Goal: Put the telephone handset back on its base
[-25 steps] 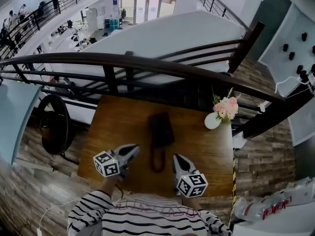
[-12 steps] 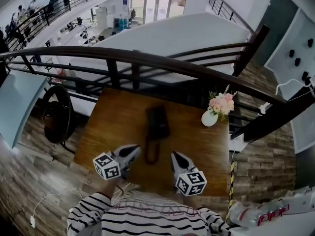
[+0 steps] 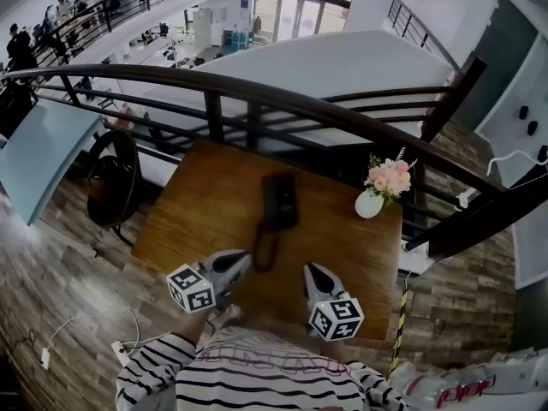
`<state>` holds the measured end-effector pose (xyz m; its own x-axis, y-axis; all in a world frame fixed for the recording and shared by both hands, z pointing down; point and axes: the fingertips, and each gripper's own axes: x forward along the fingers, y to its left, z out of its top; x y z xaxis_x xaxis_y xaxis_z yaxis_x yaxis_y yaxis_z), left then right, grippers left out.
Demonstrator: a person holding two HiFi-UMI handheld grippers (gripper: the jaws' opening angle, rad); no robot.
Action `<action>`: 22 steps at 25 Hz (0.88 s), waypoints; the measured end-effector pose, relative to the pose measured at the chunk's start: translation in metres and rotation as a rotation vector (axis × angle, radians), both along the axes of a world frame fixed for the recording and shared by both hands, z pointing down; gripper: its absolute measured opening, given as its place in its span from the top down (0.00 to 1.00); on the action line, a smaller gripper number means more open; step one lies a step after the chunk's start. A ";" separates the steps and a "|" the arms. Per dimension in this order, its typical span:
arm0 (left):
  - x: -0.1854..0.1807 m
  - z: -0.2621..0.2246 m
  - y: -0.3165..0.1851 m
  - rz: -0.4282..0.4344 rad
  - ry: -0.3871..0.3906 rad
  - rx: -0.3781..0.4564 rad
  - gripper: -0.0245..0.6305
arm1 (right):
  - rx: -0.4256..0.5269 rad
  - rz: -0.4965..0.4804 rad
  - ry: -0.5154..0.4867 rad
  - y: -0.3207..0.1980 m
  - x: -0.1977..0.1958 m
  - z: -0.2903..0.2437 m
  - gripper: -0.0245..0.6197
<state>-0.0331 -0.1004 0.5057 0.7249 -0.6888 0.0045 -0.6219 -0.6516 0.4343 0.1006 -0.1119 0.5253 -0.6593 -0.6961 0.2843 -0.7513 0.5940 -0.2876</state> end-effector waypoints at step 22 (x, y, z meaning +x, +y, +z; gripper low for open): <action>0.013 0.008 0.082 -0.145 -0.039 -0.002 0.96 | 0.016 -0.081 0.022 0.064 0.019 0.009 0.96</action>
